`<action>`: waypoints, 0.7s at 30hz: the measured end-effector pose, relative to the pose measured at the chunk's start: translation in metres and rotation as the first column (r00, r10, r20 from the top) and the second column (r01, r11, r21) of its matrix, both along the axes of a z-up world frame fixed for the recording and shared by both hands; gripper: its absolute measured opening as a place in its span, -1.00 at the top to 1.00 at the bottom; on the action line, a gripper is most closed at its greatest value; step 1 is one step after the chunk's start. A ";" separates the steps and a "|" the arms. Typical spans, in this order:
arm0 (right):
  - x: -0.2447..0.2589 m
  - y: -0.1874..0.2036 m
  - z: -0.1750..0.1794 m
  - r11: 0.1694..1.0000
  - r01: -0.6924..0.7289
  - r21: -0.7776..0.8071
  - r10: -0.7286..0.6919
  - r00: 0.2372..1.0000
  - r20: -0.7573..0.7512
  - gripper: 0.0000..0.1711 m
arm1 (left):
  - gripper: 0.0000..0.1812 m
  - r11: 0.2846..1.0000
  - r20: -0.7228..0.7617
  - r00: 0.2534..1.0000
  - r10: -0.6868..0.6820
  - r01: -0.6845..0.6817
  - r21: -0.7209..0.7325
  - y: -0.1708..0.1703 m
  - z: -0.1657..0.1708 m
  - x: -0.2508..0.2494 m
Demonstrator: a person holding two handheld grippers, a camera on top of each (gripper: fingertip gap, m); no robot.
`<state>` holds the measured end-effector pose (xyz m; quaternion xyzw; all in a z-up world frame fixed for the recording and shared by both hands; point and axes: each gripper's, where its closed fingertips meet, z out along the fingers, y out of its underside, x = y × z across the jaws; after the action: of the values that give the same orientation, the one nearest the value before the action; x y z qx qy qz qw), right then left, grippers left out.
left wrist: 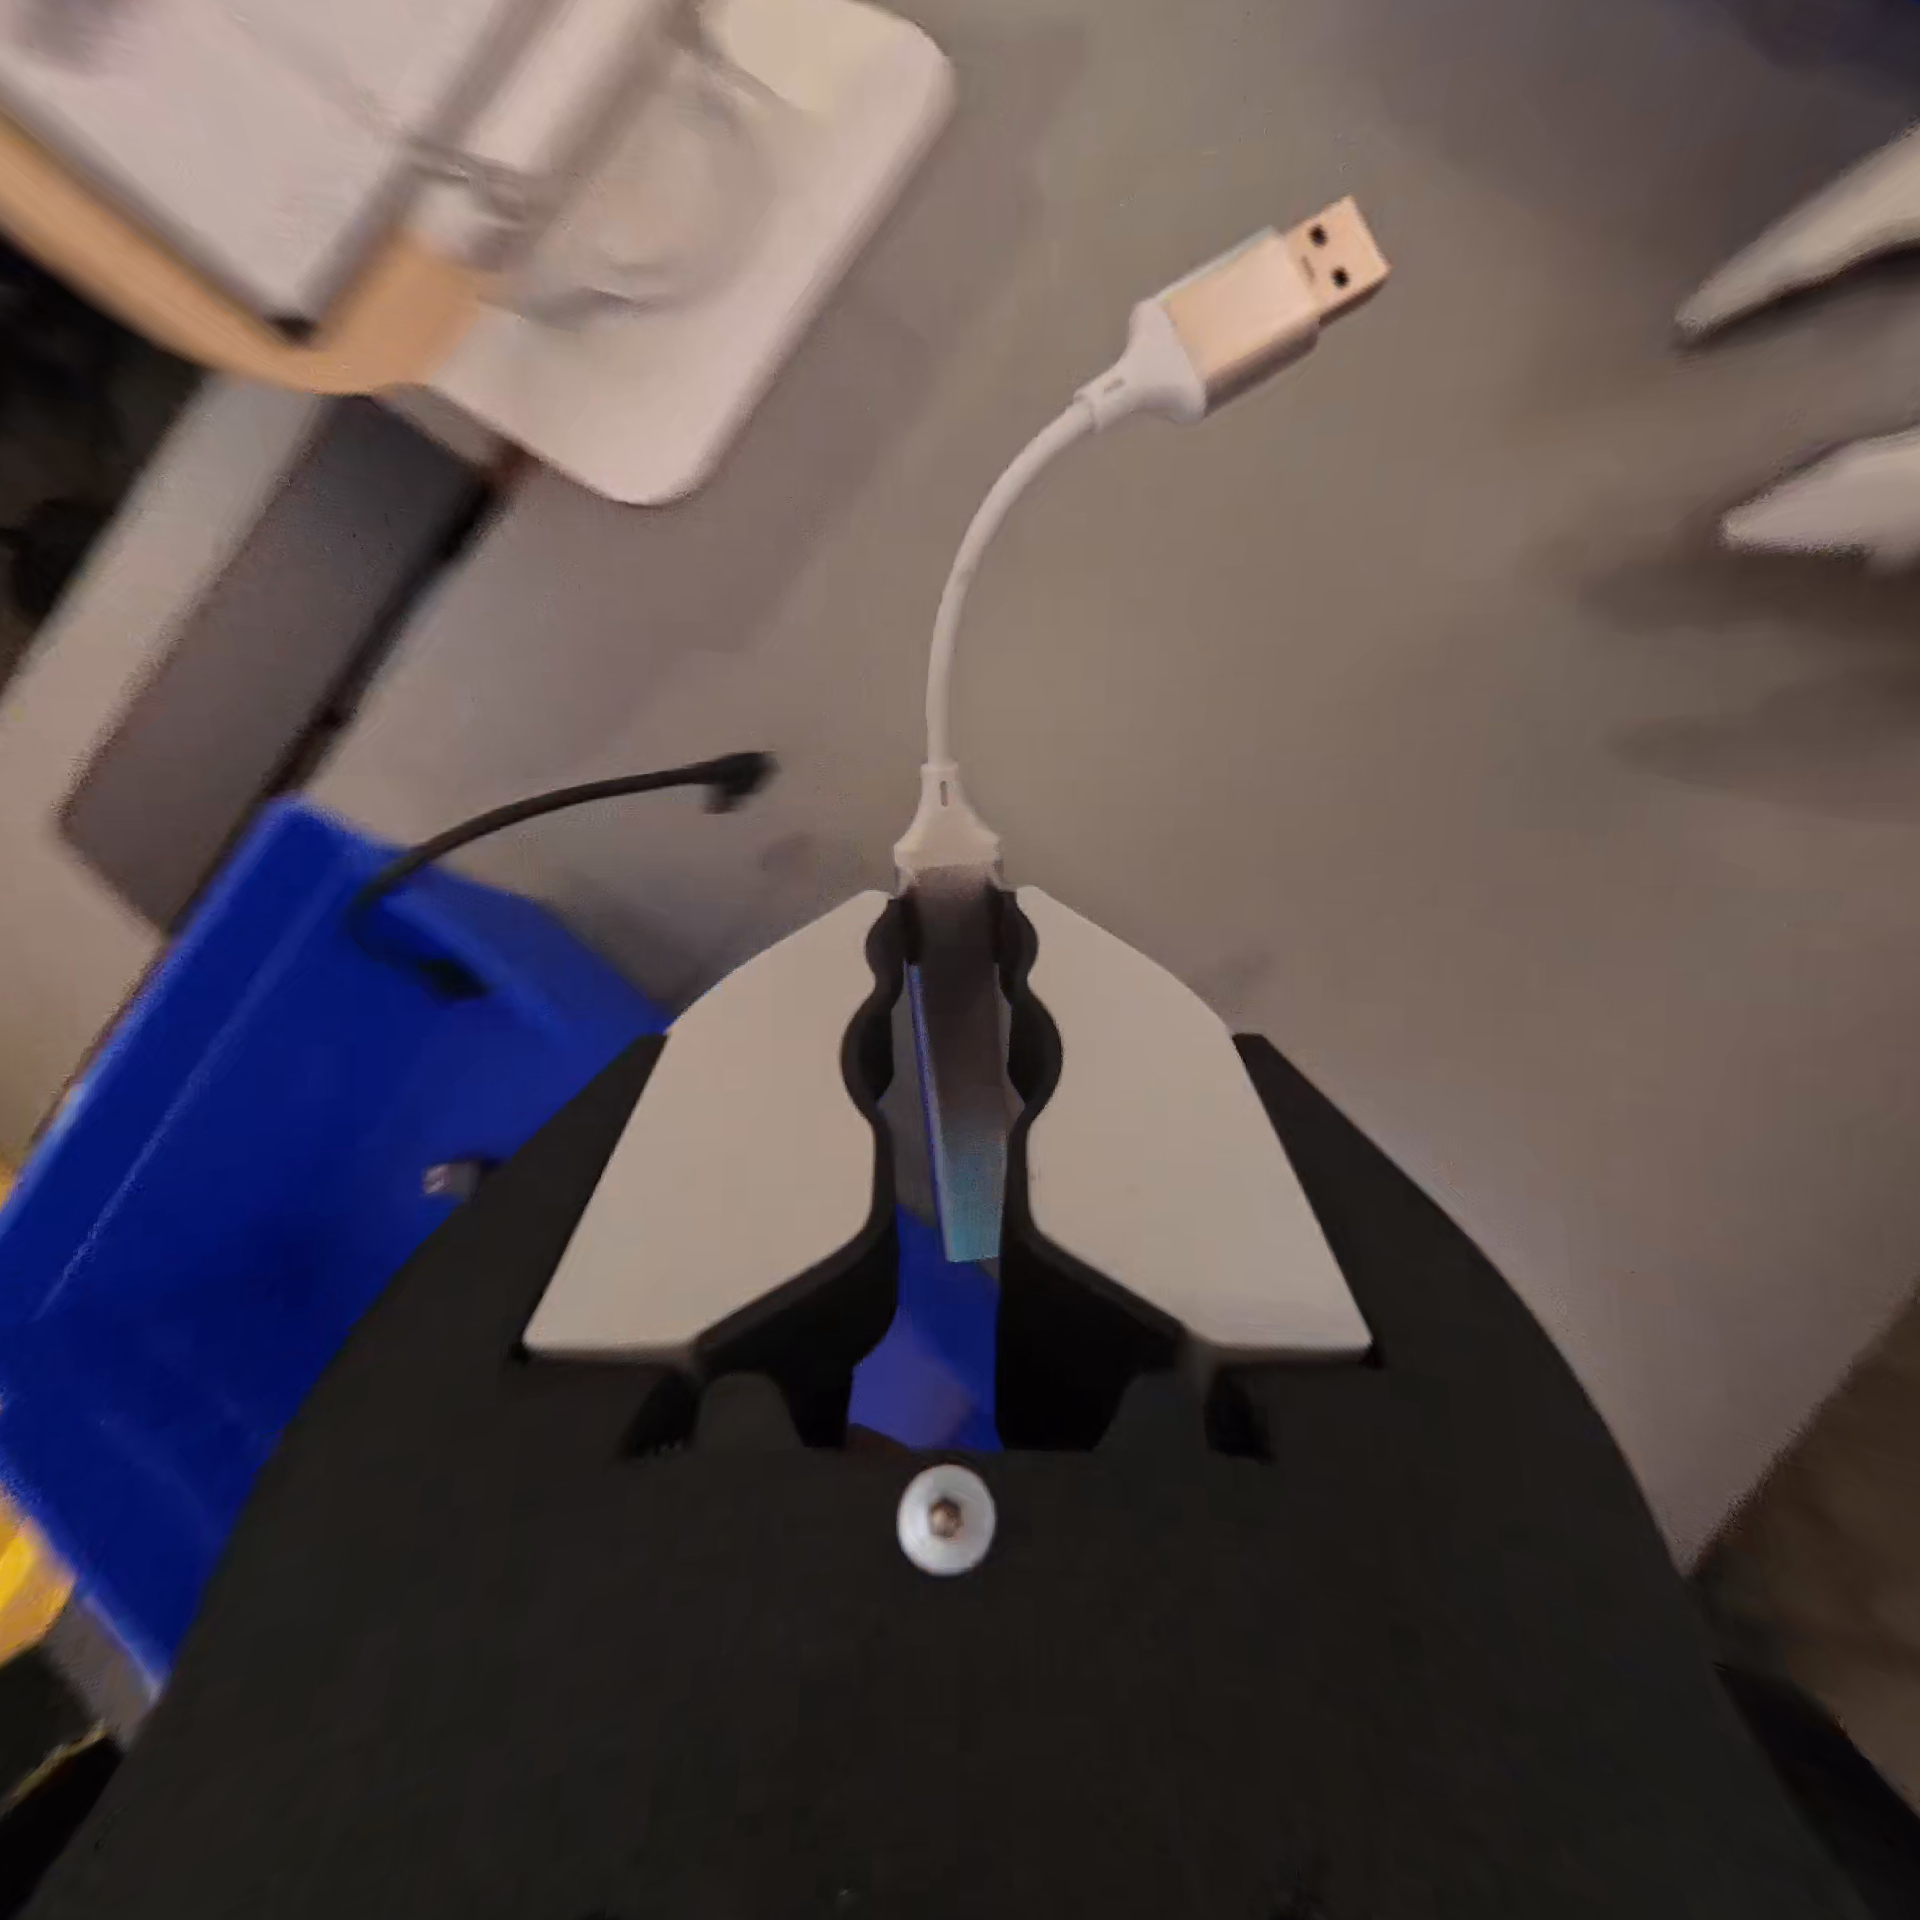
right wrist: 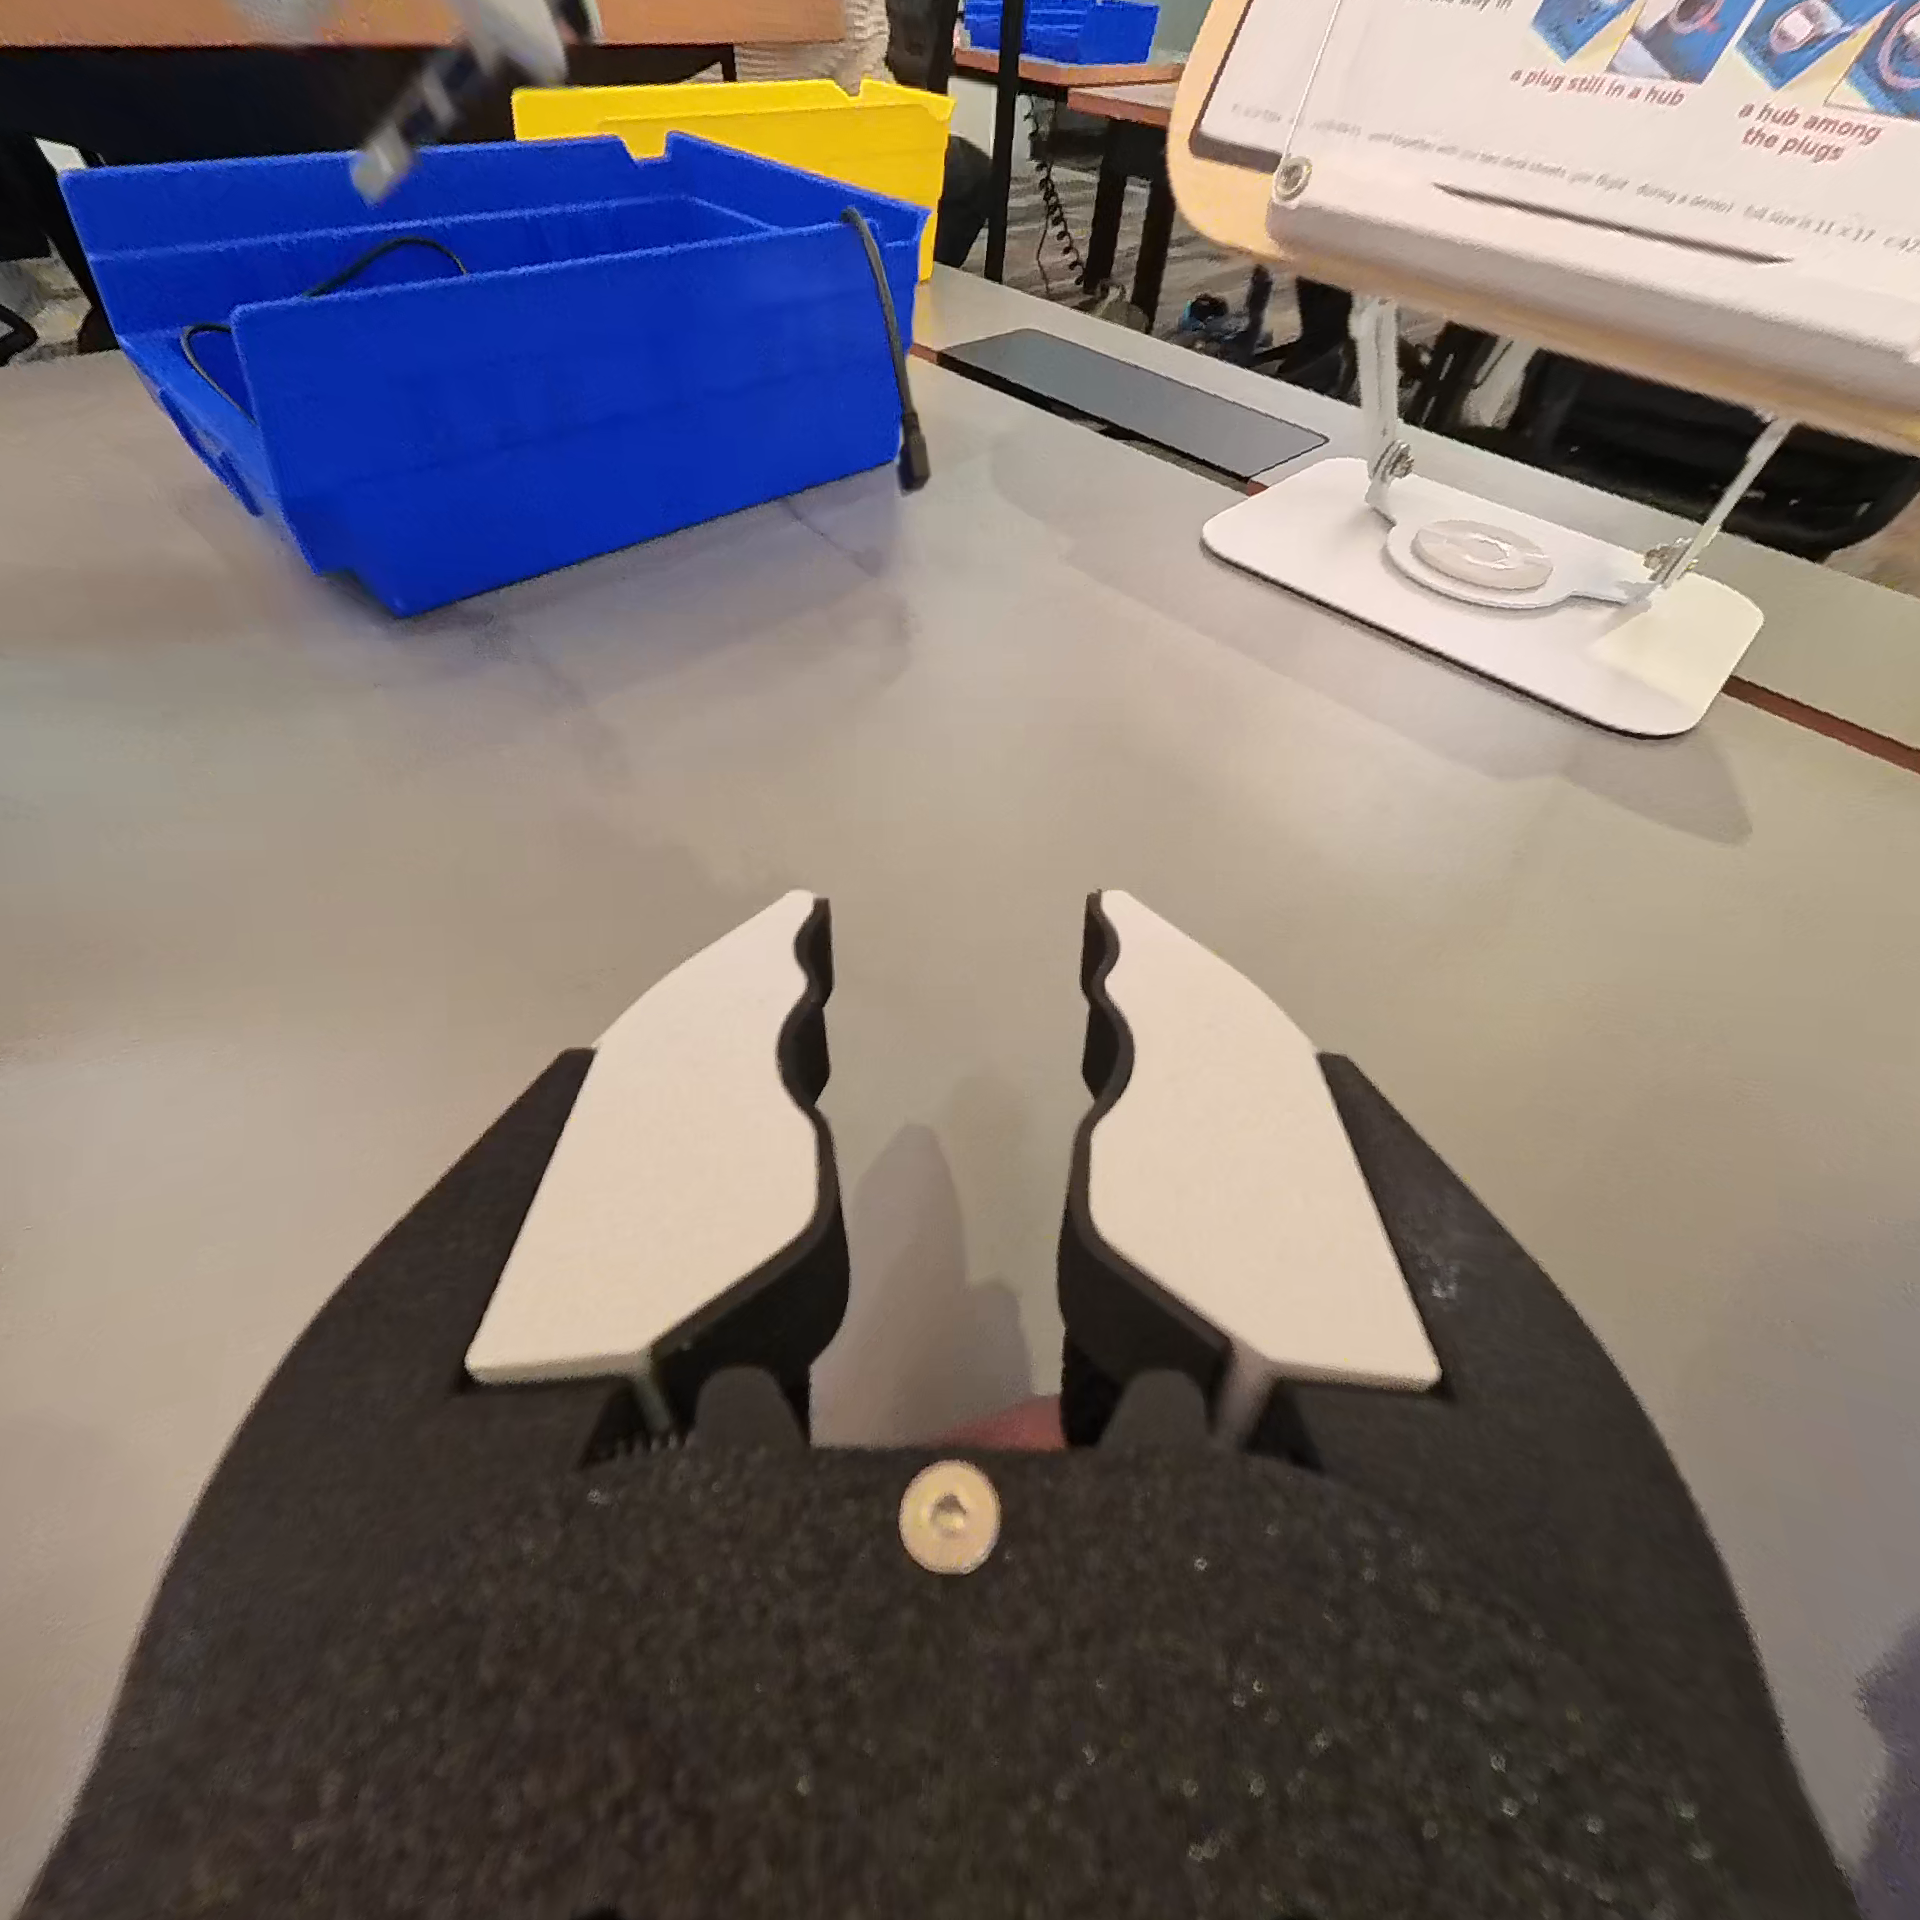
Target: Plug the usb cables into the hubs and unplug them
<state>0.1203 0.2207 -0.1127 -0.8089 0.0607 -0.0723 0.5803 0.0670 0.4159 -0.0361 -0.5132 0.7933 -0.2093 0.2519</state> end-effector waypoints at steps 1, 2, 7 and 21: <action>0.002 -0.002 0.003 1.000 0.005 0.004 -0.005 1.000 0.004 0.47 | 0.81 0.999 -0.072 0.996 -0.051 0.052 0.004 -0.016 -0.015 0.004; 0.003 -0.004 0.007 1.000 0.011 0.011 -0.011 1.000 0.010 0.47 | 0.81 0.995 -0.150 0.983 -0.101 0.102 -0.002 -0.030 -0.031 0.006; 0.012 -0.014 0.024 0.998 0.038 0.046 -0.039 0.999 0.024 0.47 | 0.81 0.952 -0.426 0.864 -0.269 0.306 0.018 -0.061 -0.100 0.018; 0.020 -0.020 0.010 0.999 0.051 -0.010 -0.050 0.999 0.017 0.47 | 0.81 0.902 -0.493 0.788 -0.369 0.432 0.015 -0.096 -0.143 0.058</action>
<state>0.1408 0.2002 -0.1024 -0.8095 0.0760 -0.0940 0.5746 0.1255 0.3196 -0.1792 -0.3512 0.9329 -0.0737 0.0299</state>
